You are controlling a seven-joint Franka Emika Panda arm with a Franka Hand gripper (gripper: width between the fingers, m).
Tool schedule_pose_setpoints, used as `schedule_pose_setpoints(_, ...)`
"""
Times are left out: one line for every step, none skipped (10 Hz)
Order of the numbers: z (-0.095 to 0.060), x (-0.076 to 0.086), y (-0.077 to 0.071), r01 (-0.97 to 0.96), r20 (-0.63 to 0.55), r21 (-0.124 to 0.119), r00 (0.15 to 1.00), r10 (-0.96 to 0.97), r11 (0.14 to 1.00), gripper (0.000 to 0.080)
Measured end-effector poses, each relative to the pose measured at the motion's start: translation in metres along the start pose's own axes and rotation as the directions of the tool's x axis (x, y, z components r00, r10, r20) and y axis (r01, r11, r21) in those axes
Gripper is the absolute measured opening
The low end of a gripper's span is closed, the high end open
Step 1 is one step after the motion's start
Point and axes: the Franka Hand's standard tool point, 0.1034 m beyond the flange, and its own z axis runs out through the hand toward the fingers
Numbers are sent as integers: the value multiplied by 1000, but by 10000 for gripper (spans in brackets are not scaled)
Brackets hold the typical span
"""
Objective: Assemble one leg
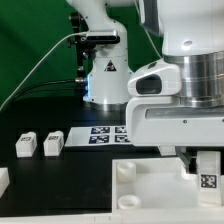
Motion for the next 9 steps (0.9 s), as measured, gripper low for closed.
schedule_pose_setpoints(0, 0, 1, -231, -12, -2, 973, 231, 973, 290)
schedule_pose_setpoints(2, -1, 2, -410, -23, 1, 912, 410, 912, 290)
schedule_pose_setpoints(2, -1, 3, -627, -21, 8, 779, 627, 779, 290)
schedule_pose_setpoints(2, -2, 6, -746, -6, 26, 665, 747, 665, 290)
schedule_pose_setpoints(2, -2, 6, -784, -1, 29, 620, 784, 620, 291)
schedule_pose_setpoints(2, -4, 5, -859, 11, 22, 511, 859, 511, 291)
schedule_pose_setpoints(2, -4, 5, -901, 14, 20, 433, 901, 433, 291)
schedule_pose_setpoints(2, -5, 4, -920, 12, 20, 393, 920, 392, 291)
schedule_pose_setpoints(2, -5, 5, -913, 11, 20, 408, 913, 408, 291)
